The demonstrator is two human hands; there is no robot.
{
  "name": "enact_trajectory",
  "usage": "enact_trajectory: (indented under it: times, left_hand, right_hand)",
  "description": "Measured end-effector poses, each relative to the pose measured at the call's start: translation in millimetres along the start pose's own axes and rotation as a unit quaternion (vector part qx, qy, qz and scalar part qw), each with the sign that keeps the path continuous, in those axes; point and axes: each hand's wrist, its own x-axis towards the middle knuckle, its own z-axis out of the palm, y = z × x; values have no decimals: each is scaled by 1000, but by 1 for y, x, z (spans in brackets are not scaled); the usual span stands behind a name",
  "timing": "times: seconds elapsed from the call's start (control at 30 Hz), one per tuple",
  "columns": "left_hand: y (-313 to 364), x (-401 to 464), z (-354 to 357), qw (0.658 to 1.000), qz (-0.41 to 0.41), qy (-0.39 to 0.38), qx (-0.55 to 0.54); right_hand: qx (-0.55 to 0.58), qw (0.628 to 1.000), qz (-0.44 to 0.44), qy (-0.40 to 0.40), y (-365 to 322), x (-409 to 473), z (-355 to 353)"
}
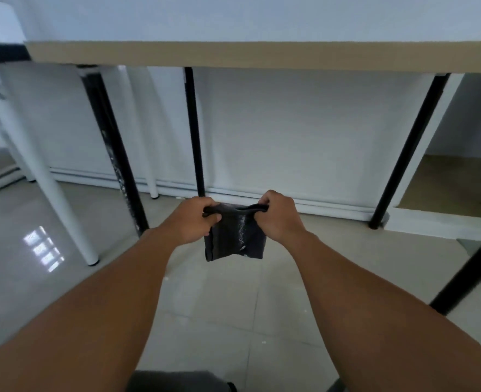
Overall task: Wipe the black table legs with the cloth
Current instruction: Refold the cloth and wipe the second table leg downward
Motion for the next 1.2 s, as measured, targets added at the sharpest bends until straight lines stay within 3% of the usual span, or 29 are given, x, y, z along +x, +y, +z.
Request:
enact_trajectory:
  times: [0.27, 0.53, 0.83, 1.2]
  left_hand:
    - [-52, -39, -66, 996, -28, 83, 18]
    - [-99, -37, -127, 978, -47, 204, 5]
    - [-130, -4, -154, 948, -58, 311, 8]
    - [-135, 51, -195, 921, -17, 377, -99]
  right_hand:
    - [13, 998, -45, -43, -64, 13, 76]
    - [73, 994, -70, -37, -124, 33, 138]
    - [181, 982, -53, 32, -163, 74, 188]
    - [253, 956, -133, 71, -197, 123, 190]
